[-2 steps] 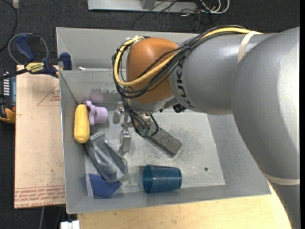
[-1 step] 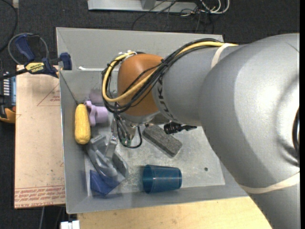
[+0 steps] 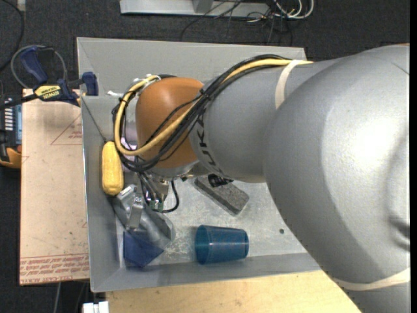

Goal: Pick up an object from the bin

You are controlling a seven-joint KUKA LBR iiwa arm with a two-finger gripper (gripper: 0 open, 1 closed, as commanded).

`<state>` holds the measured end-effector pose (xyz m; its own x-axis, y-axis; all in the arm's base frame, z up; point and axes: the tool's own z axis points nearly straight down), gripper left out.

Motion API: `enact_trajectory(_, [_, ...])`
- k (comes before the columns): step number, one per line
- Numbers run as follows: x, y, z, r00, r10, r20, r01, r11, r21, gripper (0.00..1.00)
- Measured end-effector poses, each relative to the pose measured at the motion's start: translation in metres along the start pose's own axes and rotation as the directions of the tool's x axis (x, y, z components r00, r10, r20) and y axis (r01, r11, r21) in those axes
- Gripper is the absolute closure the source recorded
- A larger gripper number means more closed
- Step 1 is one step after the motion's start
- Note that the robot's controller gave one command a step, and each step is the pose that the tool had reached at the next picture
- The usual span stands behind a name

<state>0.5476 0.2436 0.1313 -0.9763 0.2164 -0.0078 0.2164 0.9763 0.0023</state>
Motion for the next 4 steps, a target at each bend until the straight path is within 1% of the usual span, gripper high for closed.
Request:
enact_trajectory(1, [0.013,-0.004,0.013,0.985,0.170,0.014,-0.170,0.985,-0.007,0.00])
enact_trajectory(2, [0.035,-0.018,0.058,1.000,0.008,0.016,-0.008,1.000,-0.006,0.00])
enact_trajectory(3, [0.023,-0.016,0.061,0.911,0.411,0.010,-0.411,0.911,-0.012,1.00])
enact_trajectory(4, [0.023,-0.016,0.061,0.911,0.412,0.010,-0.412,0.911,-0.012,1.00])
